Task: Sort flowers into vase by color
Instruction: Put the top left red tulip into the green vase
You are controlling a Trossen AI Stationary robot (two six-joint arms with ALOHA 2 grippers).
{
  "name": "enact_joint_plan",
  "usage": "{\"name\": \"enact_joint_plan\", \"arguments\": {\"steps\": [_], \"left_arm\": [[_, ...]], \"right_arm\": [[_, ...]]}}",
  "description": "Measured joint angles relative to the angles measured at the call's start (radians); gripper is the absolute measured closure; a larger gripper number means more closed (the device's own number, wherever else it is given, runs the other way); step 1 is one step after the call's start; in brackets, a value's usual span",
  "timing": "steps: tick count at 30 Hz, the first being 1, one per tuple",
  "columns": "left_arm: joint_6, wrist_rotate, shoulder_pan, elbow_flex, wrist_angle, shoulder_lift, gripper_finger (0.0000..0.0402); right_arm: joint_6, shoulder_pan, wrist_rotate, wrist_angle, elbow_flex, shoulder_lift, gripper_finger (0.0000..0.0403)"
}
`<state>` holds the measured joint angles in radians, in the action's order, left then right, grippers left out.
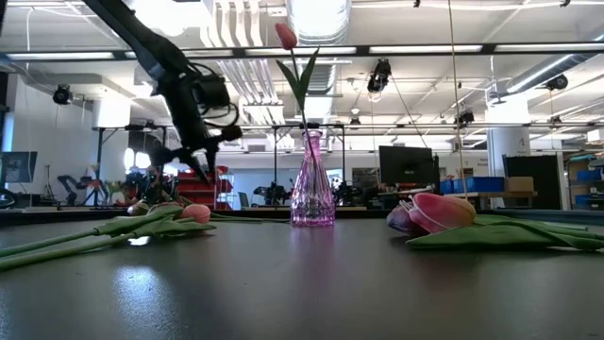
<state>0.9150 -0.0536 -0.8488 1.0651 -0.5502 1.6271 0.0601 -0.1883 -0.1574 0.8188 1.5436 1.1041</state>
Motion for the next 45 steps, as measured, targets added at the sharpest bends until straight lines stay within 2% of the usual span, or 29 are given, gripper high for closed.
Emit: {"name": "enact_joint_plan", "arguments": {"steps": [4, 10, 14, 17, 23, 32, 45], "left_arm": [[0.005, -0.025, -0.027, 0.043, -0.002, 0.089, 0.0329], [0.115, -0.145, -0.063, 0.099, -0.011, 0.174, 0.0283], [0.2, -0.142, -0.062, 0.128, -0.01, 0.184, 0.0257], [0.269, -0.096, -0.065, 0.135, -0.035, 0.185, 0.0243], [0.362, -0.085, -0.073, 0.138, -0.117, 0.184, 0.0237], [0.412, -0.049, -0.088, 0.137, -0.08, 0.214, 0.0237], [0.511, -0.072, -0.087, 0.134, -0.073, 0.237, 0.0237]], "right_arm": [[-0.005, 0.0, 0.007, 0.0, 0.0, 0.002, 0.039], [-0.007, 0.0, 0.017, 0.005, 0.0, 0.001, 0.039], [-0.009, 0.0, 0.027, 0.014, 0.0, 0.0, 0.039], [-0.009, 0.0, 0.029, 0.016, 0.0, -0.001, 0.039], [-0.023, 0.0, 0.038, 0.019, 0.0, -0.003, 0.039], [-0.045, 0.0, 0.061, 0.019, 0.0, -0.004, 0.039], [-0.035, 0.0, 0.061, 0.019, 0.0, -0.005, 0.039]]}}
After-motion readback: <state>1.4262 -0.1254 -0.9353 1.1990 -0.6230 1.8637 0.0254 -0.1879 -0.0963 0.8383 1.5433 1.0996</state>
